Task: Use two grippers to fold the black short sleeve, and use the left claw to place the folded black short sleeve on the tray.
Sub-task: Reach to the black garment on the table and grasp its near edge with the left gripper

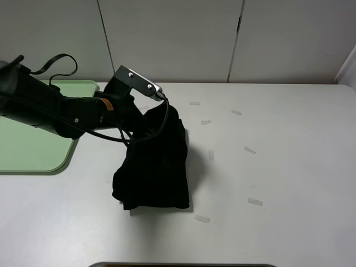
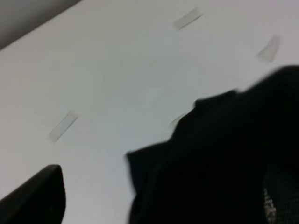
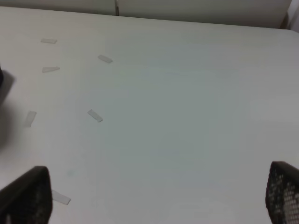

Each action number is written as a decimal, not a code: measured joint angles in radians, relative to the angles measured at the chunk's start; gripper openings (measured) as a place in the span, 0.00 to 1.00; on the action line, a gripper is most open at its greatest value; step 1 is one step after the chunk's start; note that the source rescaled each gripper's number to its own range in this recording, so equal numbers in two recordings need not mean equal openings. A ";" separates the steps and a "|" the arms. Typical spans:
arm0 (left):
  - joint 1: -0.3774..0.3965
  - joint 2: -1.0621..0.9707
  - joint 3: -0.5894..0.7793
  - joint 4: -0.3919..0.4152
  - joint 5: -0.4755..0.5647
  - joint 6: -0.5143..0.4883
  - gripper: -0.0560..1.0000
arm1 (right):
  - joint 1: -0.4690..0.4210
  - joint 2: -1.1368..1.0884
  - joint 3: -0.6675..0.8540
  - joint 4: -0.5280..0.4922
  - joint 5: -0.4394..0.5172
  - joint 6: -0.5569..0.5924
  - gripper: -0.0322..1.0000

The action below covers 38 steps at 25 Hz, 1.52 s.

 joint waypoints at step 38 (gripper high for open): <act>-0.096 -0.182 -0.198 -0.096 0.632 -0.266 0.84 | 0.000 0.000 0.000 0.000 0.000 0.000 0.99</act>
